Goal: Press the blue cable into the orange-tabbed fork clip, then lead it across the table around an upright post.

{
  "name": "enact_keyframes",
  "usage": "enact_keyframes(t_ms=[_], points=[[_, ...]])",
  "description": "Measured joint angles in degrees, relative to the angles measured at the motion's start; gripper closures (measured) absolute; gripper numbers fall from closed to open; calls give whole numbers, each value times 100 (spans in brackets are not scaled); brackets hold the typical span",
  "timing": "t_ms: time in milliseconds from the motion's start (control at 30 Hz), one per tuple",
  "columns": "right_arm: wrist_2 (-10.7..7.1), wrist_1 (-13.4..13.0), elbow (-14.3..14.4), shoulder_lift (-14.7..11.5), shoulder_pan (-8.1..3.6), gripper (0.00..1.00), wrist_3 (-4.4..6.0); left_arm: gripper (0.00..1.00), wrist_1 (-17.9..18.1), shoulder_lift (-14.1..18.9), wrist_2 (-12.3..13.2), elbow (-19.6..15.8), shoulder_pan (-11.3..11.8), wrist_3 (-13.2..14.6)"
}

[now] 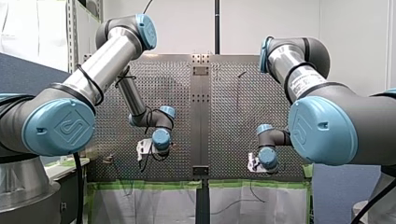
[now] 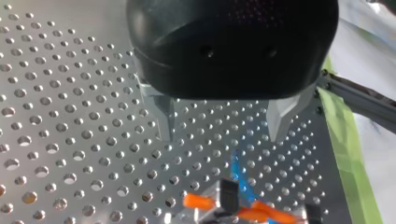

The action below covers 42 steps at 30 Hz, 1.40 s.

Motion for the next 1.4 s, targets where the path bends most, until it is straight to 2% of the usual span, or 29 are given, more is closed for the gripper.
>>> enact_keyframes(t_ms=[500, 800, 967, 1233, 1400], points=[[0, -2, 0, 27, -47, 98, -21, 3, -119, 2, 3, 0, -74, 27], [1, 2, -3, 24, -49, 98, -32, 3, -481, 15, 49, 1, -192, 54], [0, 3, -3, 22, -52, 98, -33, 3, -739, 139, 73, 0, -293, 121], [-8, 7, -24, -3, -70, 98, -34, 3, -1127, 527, 397, 3, -661, 43], [-16, 22, -27, -95, -82, 98, -34, 3, -1193, 755, 622, 3, -870, 57]])
